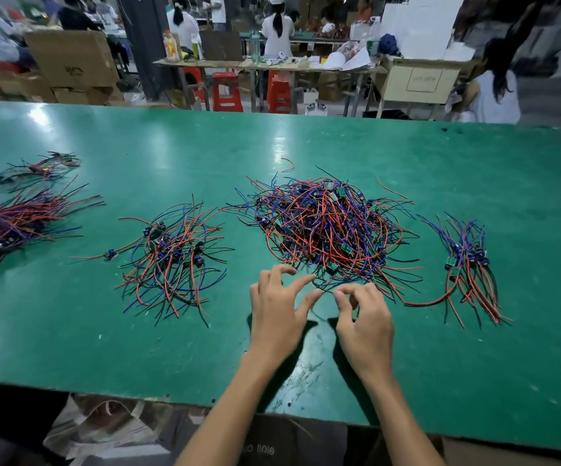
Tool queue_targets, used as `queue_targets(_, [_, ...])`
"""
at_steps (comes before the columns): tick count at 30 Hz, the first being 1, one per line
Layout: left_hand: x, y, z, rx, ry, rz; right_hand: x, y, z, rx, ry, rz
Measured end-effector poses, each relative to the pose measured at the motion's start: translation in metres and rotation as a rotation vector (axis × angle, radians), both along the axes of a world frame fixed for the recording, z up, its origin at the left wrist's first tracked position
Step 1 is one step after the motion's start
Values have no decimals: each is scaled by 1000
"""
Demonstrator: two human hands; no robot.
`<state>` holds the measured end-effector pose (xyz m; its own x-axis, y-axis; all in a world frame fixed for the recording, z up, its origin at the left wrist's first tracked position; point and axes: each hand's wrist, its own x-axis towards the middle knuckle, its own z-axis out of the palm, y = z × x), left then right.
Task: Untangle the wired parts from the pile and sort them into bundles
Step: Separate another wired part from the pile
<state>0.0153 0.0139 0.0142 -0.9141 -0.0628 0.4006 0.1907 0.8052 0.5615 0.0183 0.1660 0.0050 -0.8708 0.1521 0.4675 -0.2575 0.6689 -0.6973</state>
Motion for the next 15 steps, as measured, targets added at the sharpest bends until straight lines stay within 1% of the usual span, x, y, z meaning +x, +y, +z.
queue_targets(3, [6,-1,1,0,109,-15,-1,0,0,-72,34,2])
queue_targets(5, [4,-5,4,56,157,-27,0,0,2,-146,48,-17])
queue_targets(6, [3,-7,7,124,139,-41,0,0,3,-180,51,-40])
queue_targets(9, [0,-8,12,400,-12,-122,0,0,4,-239,34,-72])
queue_targets(11, [-3,-9,15,524,-42,-88,-2,1,5,-245,-3,-58])
queue_targets(12, [-5,-13,17,560,-25,-42,-3,1,5,-210,-32,-46])
queue_targets(13, [-9,-20,20,582,-2,18,-5,1,4,-127,-77,-30])
queue_targets(15, [-20,-43,26,563,35,188,-7,-1,1,174,-188,-15])
